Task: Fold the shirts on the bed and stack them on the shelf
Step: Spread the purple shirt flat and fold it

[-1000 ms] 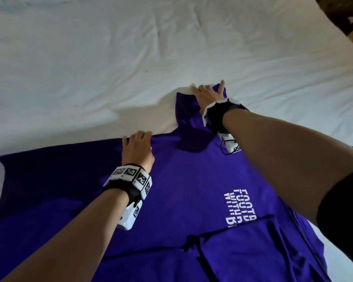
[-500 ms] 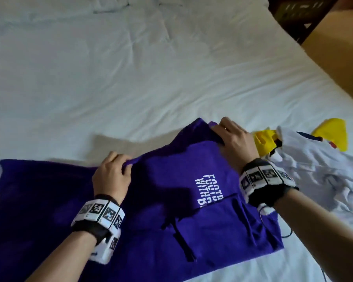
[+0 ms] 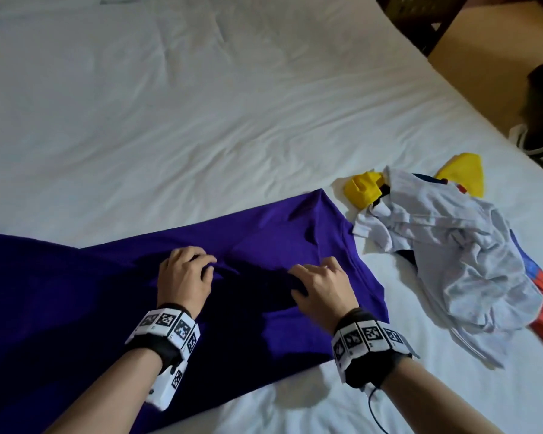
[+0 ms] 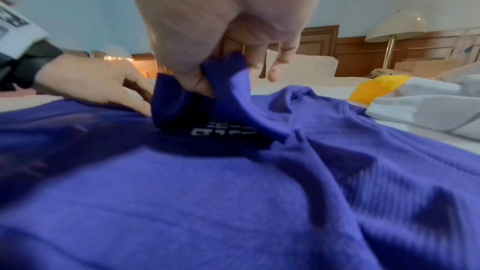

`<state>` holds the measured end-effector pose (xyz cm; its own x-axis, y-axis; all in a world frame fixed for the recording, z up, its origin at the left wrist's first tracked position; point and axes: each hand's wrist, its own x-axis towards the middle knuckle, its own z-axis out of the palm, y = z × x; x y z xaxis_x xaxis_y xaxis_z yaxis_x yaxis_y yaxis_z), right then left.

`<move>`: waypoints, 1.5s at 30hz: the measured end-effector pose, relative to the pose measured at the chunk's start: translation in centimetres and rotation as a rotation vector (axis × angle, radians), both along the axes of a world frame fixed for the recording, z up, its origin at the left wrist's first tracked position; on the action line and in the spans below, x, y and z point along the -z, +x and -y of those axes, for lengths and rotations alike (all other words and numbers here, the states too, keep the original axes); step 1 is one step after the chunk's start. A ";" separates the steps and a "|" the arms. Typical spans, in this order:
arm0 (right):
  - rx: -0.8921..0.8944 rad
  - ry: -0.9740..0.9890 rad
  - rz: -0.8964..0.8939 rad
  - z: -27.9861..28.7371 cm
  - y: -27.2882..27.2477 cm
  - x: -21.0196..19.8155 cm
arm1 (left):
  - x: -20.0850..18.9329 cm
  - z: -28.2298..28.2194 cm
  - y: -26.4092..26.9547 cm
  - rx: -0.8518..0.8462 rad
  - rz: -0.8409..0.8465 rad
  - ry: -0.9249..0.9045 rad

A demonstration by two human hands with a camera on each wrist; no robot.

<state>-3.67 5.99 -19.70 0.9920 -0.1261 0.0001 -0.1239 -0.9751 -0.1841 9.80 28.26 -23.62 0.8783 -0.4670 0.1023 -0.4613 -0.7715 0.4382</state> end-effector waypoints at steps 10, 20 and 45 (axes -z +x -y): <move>0.009 -0.029 -0.109 0.6 -3.6 0.9 | -0.5 3.7 -8.8 0.386 -0.085 0.011; -0.083 0.156 -0.286 4.3 -3.1 -1.5 | -1.9 4.0 -8.7 0.247 -0.223 -0.122; 0.663 0.766 -0.189 6.1 5.6 2.2 | -1.6 5.2 -2.9 -0.438 -0.466 -0.420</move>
